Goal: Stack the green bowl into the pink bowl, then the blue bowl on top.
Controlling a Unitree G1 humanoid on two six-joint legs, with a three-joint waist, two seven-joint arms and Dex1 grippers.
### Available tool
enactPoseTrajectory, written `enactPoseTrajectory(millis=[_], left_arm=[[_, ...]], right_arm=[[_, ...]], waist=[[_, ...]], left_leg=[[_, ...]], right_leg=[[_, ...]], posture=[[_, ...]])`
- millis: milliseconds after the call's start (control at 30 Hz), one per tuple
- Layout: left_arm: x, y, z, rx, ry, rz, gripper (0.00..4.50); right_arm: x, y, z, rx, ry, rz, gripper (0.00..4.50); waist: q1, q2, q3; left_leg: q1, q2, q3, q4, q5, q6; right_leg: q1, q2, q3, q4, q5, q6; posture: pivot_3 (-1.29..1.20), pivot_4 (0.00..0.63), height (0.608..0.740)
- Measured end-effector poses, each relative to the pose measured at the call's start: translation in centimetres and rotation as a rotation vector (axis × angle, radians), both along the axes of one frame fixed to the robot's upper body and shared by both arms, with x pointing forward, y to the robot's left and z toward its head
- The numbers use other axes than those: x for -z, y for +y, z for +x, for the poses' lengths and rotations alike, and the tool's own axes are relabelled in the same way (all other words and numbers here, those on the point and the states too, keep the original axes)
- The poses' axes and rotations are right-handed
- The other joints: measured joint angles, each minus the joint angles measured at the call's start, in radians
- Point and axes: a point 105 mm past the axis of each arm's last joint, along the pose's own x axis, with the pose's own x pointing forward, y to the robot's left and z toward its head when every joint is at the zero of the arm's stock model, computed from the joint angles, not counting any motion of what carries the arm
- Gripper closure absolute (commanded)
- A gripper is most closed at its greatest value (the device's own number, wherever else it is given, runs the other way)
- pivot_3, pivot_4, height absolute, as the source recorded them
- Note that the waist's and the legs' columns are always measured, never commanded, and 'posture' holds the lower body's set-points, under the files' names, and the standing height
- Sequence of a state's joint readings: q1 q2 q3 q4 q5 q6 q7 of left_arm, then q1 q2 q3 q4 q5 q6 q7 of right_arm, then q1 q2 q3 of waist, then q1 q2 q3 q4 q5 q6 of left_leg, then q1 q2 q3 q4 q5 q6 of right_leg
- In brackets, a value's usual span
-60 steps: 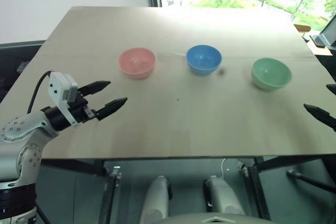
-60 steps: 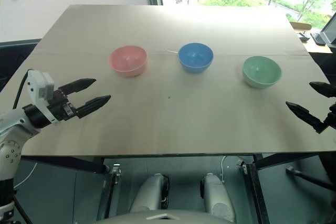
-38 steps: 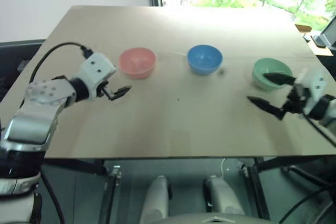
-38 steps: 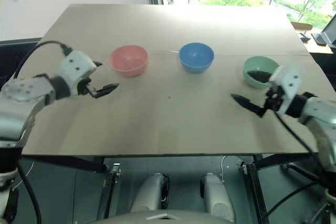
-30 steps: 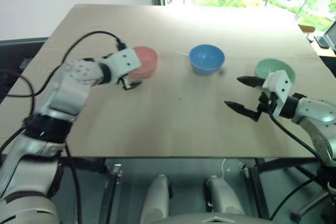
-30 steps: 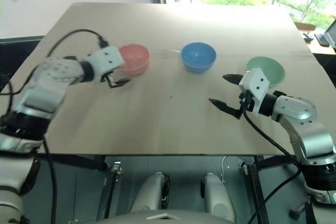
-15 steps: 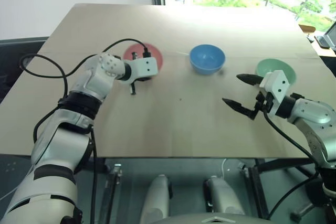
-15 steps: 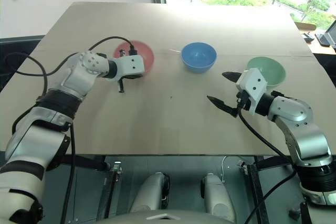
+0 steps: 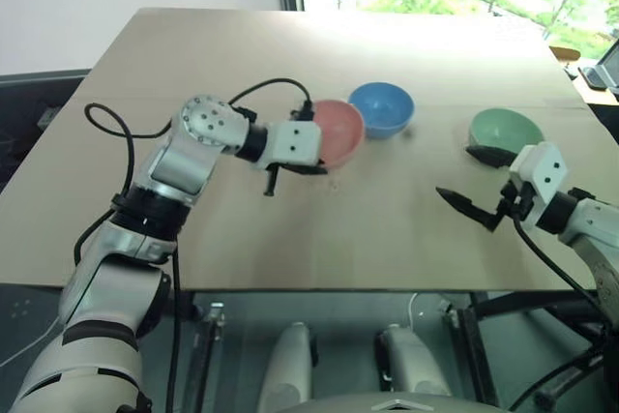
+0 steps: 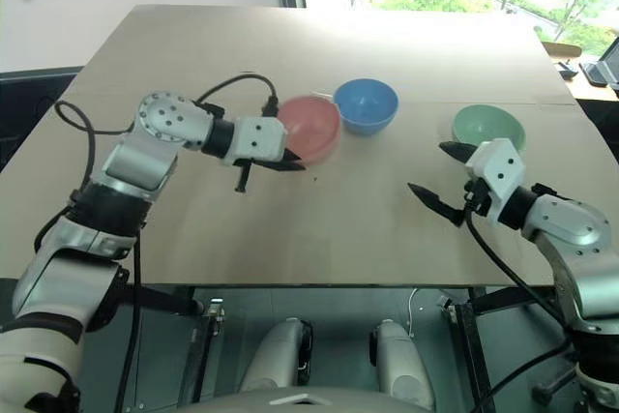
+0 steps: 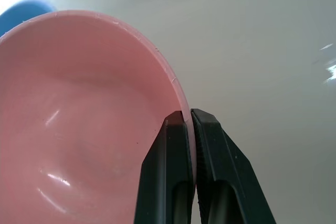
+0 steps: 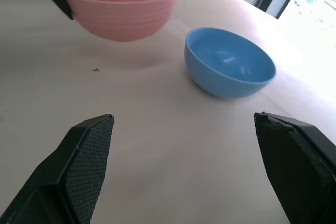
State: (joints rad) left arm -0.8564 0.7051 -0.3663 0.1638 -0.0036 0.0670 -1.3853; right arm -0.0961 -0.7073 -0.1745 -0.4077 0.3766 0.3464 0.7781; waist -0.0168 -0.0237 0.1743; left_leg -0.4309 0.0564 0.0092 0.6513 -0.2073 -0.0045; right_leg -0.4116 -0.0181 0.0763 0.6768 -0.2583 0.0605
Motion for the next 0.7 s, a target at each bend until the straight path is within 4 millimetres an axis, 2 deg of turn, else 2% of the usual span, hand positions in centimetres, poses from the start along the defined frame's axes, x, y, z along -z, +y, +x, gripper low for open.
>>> enactPoseTrajectory(millis=[33, 67, 100, 133, 167, 200, 267, 367, 467, 533, 567, 600, 667, 700], left_arm=[[0.3, 0.0, -0.1, 0.001, 0.015, 0.001, 3.75], [0.5, -0.1, -0.2, 0.003, 0.029, 0.004, 3.70], [0.7, -0.1, -0.3, 0.007, 0.039, 0.007, 3.20], [0.8, -0.4, -0.6, 0.020, 0.051, 0.009, 2.96], [0.8, -0.7, -0.7, 0.026, 0.051, 0.005, 2.39], [0.8, -0.8, -0.7, 0.028, 0.053, 0.002, 2.01], [0.8, -0.8, -0.7, 0.023, 0.059, 0.002, 1.49], [0.0, -0.8, -0.7, -0.019, 0.079, -0.044, 0.36], [-2.1, -0.5, -0.9, -0.064, 0.112, -0.161, 0.36], [-4.8, -0.2, -2.1, -0.038, 0.139, -0.426, 0.36], [-5.4, 0.0, -2.6, -0.027, 0.127, -0.494, 0.36], [-5.4, 0.2, -2.7, -0.028, 0.126, -0.509, 0.36], [-5.3, 1.3, -3.2, -0.095, 0.144, -0.576, 0.36], [-5.3, 1.3, -3.2, -0.098, 0.144, -0.581, 0.36]], right_arm=[[0.0, 0.1, -0.1, -0.003, -0.001, -0.001, 0.00], [-0.1, 0.2, -0.1, -0.006, -0.004, 0.000, 0.00], [-0.2, 0.2, -0.2, -0.008, -0.007, 0.001, 0.00], [-0.2, 0.3, -0.2, -0.010, -0.010, 0.001, 0.00], [-0.3, 0.3, -0.2, -0.011, -0.012, 0.000, 0.00], [-0.3, 0.4, -0.2, -0.013, -0.014, 0.001, 0.00], [-0.3, 0.4, -0.3, -0.013, -0.016, 0.001, 0.00], [-0.4, 0.2, 0.0, 0.017, -0.031, -0.006, 0.00], [-0.4, -0.2, 0.3, 0.059, -0.047, -0.025, 0.00], [-0.1, -1.1, 1.3, 0.140, -0.042, -0.076, 0.00], [0.1, -1.8, 1.8, 0.196, -0.037, -0.124, 0.00], [0.1, -2.0, 2.0, 0.211, -0.036, -0.138, 0.00], [0.9, -4.0, 3.7, 0.337, 0.012, -0.199, 0.00], [0.9, -4.1, 3.8, 0.344, 0.017, -0.201, 0.00]], waist=[[-0.001, 0.000, 0.000], [-0.002, 0.000, 0.000], [-0.002, 0.000, 0.000], [0.000, 0.000, 0.000], [0.001, 0.000, 0.000], [0.002, 0.000, 0.000], [0.002, 0.000, 0.000], [0.002, 0.000, 0.000], [0.000, 0.000, 0.000], [-0.007, 0.001, 0.000], [-0.007, 0.001, 0.000], [-0.007, 0.001, 0.000], [-0.010, 0.001, 0.000], [-0.010, 0.001, 0.000]], left_leg=[[0.000, 0.000, 0.000, 0.000, 0.000, 0.000], [0.000, 0.000, 0.000, 0.001, 0.000, 0.000], [0.000, 0.000, 0.000, 0.001, 0.000, 0.000], [0.000, 0.000, 0.000, 0.001, 0.000, 0.000], [0.000, 0.000, 0.000, 0.001, 0.000, 0.000], [-0.001, 0.000, 0.000, 0.001, 0.000, 0.000], [-0.001, 0.000, 0.000, 0.001, 0.000, 0.000], [-0.001, 0.000, -0.001, 0.001, 0.000, 0.000], [-0.001, 0.000, -0.001, 0.001, 0.000, 0.000], [0.000, 0.000, -0.001, 0.001, 0.000, 0.000], [0.000, 0.000, 0.000, 0.001, 0.000, 0.000], [0.000, 0.000, 0.000, 0.001, 0.000, 0.000], [0.000, 0.000, -0.001, 0.001, 0.000, 0.000], [0.000, 0.000, -0.001, 0.001, 0.000, 0.000]], right_leg=[[0.000, 0.000, 0.000, 0.001, 0.000, 0.000], [0.000, 0.000, 0.000, 0.001, 0.000, 0.000], [0.000, 0.000, 0.000, 0.001, 0.000, 0.000], [0.000, 0.000, 0.000, 0.001, 0.000, 0.000], [0.000, 0.000, 0.000, 0.001, 0.000, 0.000], [0.000, 0.000, 0.000, 0.001, 0.000, 0.000], [0.000, 0.000, 0.000, 0.001, 0.000, 0.000], [0.000, 0.000, 0.000, 0.001, 0.000, 0.000], [0.000, 0.000, 0.000, 0.001, 0.000, 0.000], [0.000, 0.000, 0.000, 0.001, 0.000, 0.000], [0.000, 0.000, 0.000, 0.001, 0.000, 0.000], [0.000, 0.000, 0.000, 0.001, 0.000, 0.000], [0.000, 0.000, 0.000, 0.002, 0.000, 0.000], [0.000, 0.000, 0.000, 0.001, 0.000, 0.000]], posture=[[0.00, 0.150, 0.740], [0.00, 0.150, 0.740], [0.00, 0.150, 0.740], [0.00, 0.150, 0.740], [0.00, 0.150, 0.740], [0.00, 0.150, 0.740], [0.00, 0.150, 0.740], [0.00, 0.150, 0.740], [0.00, 0.150, 0.740], [0.00, 0.150, 0.740], [0.00, 0.150, 0.740], [0.00, 0.150, 0.740], [0.00, 0.150, 0.740], [0.00, 0.150, 0.740]])
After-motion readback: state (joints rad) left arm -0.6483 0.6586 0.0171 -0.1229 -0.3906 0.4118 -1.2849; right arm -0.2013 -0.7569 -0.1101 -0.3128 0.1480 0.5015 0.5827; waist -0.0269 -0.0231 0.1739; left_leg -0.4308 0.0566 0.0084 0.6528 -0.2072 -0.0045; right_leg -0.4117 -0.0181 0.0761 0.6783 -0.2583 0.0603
